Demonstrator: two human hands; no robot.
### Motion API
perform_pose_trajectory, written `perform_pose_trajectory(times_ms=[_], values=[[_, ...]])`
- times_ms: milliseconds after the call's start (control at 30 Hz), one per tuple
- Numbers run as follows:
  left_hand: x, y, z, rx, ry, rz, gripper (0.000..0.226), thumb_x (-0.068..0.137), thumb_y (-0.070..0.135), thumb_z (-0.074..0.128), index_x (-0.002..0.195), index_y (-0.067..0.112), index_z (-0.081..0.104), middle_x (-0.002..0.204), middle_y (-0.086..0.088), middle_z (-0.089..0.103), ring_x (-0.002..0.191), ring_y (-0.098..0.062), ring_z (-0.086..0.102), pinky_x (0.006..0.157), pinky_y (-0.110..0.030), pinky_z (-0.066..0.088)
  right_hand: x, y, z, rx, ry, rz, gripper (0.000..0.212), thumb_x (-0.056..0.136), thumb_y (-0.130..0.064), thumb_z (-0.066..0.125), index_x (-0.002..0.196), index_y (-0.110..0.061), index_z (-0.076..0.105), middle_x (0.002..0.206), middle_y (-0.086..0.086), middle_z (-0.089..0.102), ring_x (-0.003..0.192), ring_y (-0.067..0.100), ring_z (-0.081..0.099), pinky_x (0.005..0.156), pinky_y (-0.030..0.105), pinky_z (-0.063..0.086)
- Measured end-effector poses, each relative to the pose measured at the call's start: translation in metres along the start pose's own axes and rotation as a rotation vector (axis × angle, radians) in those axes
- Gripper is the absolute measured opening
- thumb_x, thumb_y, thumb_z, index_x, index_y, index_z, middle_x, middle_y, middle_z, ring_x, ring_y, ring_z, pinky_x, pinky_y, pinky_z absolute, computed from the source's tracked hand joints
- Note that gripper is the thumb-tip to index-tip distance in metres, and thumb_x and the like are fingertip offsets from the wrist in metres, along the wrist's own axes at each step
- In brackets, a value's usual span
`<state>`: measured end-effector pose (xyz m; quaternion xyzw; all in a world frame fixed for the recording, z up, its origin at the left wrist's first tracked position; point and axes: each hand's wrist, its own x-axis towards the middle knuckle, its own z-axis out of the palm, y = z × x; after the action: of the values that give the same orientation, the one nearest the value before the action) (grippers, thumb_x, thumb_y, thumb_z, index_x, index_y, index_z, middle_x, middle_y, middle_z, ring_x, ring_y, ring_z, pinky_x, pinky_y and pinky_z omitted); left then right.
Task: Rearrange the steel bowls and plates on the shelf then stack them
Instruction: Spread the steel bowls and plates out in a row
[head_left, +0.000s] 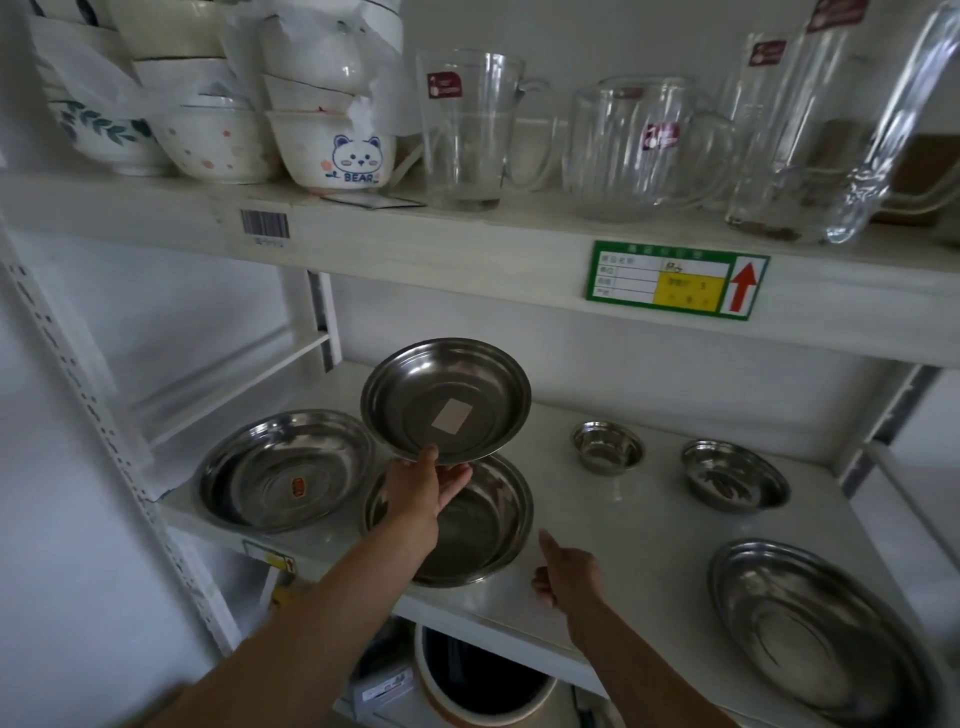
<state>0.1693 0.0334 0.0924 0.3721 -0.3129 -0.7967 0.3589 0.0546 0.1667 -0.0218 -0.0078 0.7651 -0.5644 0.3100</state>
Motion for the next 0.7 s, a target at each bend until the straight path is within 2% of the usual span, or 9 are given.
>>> perform_pose_trajectory(times_ms=[100,200,267,367,467,533,633,700], values=[[-0.002,-0.019,0.014,0.04,-0.023,-0.036,0.015,0.097,0.012,0.053,0.106,0.002,0.058,0.088,-0.018,0.067,0.078,-0.024,0.068,0.059,-0.03,0.062,-0.004,-0.002,-0.021,0.048,0.022,0.015,0.035,0.095,-0.034,0.058,0.079,-0.003,0.061,0.068,0.017,0.059,0.044,0.019,0.05,0.037,0.017,0.036],[-0.005,-0.039,0.028,0.055,-0.051,-0.061,0.02,0.097,0.01,0.051,0.114,0.0,0.055,0.09,-0.021,0.066,0.077,-0.026,0.067,0.056,-0.03,0.062,-0.005,-0.001,-0.038,0.089,0.03,0.056,0.033,0.097,-0.031,0.056,0.081,-0.002,0.059,0.071,0.017,0.059,0.047,0.02,0.051,0.042,0.02,0.039],[-0.01,-0.053,0.038,0.074,-0.069,-0.071,0.017,0.098,0.009,0.049,0.113,0.001,0.053,0.082,-0.018,0.065,0.07,-0.023,0.066,0.058,-0.031,0.061,-0.005,0.003,-0.049,0.11,0.045,0.073,0.032,0.098,-0.029,0.055,0.077,-0.004,0.057,0.067,0.015,0.059,0.049,0.021,0.053,0.046,0.023,0.042],[-0.02,-0.074,0.051,0.144,-0.099,-0.093,0.017,0.099,0.008,0.048,0.113,0.0,0.053,0.07,-0.015,0.067,0.057,-0.019,0.066,0.056,-0.031,0.059,-0.011,0.013,-0.066,0.109,0.071,0.071,0.03,0.099,-0.028,0.052,0.079,-0.006,0.055,0.068,0.015,0.06,0.049,0.021,0.053,0.045,0.02,0.04],[-0.028,-0.095,0.057,0.176,-0.127,-0.15,0.027,0.099,0.008,0.048,0.124,-0.002,0.049,0.083,-0.019,0.064,0.071,-0.025,0.064,0.05,-0.028,0.059,-0.015,0.023,-0.082,0.109,0.087,0.073,0.027,0.1,-0.027,0.051,0.084,-0.005,0.056,0.071,0.016,0.062,0.049,0.021,0.052,0.042,0.018,0.037],[-0.03,-0.11,0.059,0.213,-0.144,-0.171,0.03,0.098,0.009,0.049,0.128,0.003,0.048,0.095,-0.021,0.066,0.076,-0.027,0.066,0.049,-0.029,0.06,-0.017,0.029,-0.092,0.108,0.1,0.083,0.027,0.1,-0.027,0.051,0.085,-0.005,0.057,0.069,0.015,0.062,0.048,0.02,0.052,0.039,0.017,0.038],[-0.039,-0.127,0.061,0.249,-0.176,-0.206,0.016,0.098,0.008,0.049,0.114,0.01,0.053,0.09,-0.017,0.065,0.078,-0.025,0.066,0.06,-0.033,0.062,-0.023,0.037,-0.105,0.121,0.121,0.101,0.029,0.1,-0.026,0.052,0.08,-0.005,0.057,0.066,0.014,0.062,0.049,0.021,0.053,0.041,0.019,0.04],[-0.043,-0.139,0.062,0.276,-0.185,-0.239,0.014,0.099,0.009,0.048,0.109,0.006,0.056,0.086,-0.016,0.064,0.075,-0.024,0.065,0.062,-0.032,0.06,-0.028,0.041,-0.112,0.138,0.138,0.109,0.031,0.099,-0.025,0.053,0.076,-0.005,0.057,0.067,0.016,0.063,0.053,0.023,0.055,0.05,0.026,0.045]])
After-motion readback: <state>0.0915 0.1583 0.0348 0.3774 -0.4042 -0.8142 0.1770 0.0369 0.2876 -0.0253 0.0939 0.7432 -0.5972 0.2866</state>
